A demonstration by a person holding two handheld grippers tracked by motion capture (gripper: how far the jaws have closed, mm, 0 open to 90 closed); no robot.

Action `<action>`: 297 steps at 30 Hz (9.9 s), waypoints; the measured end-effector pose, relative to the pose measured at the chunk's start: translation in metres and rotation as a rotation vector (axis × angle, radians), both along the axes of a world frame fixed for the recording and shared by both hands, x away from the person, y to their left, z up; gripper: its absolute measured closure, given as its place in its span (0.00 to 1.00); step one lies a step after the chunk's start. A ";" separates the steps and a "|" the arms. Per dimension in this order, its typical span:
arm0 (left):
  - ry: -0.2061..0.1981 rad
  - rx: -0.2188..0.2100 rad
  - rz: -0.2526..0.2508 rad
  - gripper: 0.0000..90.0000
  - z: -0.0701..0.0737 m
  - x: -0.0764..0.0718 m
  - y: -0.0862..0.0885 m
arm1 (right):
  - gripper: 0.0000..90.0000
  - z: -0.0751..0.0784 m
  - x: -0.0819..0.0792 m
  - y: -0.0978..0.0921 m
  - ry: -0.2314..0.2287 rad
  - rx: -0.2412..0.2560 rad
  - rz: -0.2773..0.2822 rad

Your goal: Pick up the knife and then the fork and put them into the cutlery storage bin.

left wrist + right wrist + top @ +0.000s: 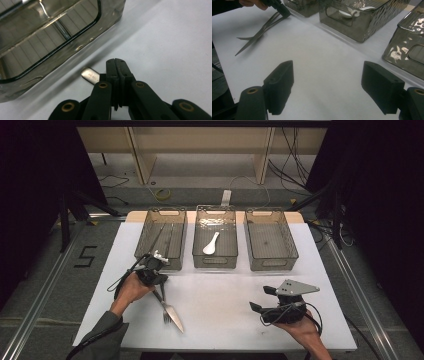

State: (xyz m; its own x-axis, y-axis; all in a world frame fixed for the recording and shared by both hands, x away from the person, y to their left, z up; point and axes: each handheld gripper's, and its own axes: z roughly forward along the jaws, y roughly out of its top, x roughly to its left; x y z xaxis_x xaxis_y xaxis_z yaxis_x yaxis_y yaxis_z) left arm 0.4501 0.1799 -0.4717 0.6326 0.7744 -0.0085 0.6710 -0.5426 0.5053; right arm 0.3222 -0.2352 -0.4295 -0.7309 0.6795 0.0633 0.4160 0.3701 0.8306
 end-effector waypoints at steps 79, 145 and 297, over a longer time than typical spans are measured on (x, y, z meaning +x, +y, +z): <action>0.211 0.214 -0.108 0.41 0.017 -0.099 0.034 | 0.30 0.001 -0.001 0.003 0.002 -0.020 0.003; 0.245 0.089 -0.203 0.91 0.023 -0.096 0.027 | 0.30 0.000 -0.001 0.006 0.000 -0.021 0.011; -0.088 -0.184 -0.274 0.27 0.073 -0.070 -0.033 | 0.92 0.003 0.041 0.042 -0.143 -0.390 0.197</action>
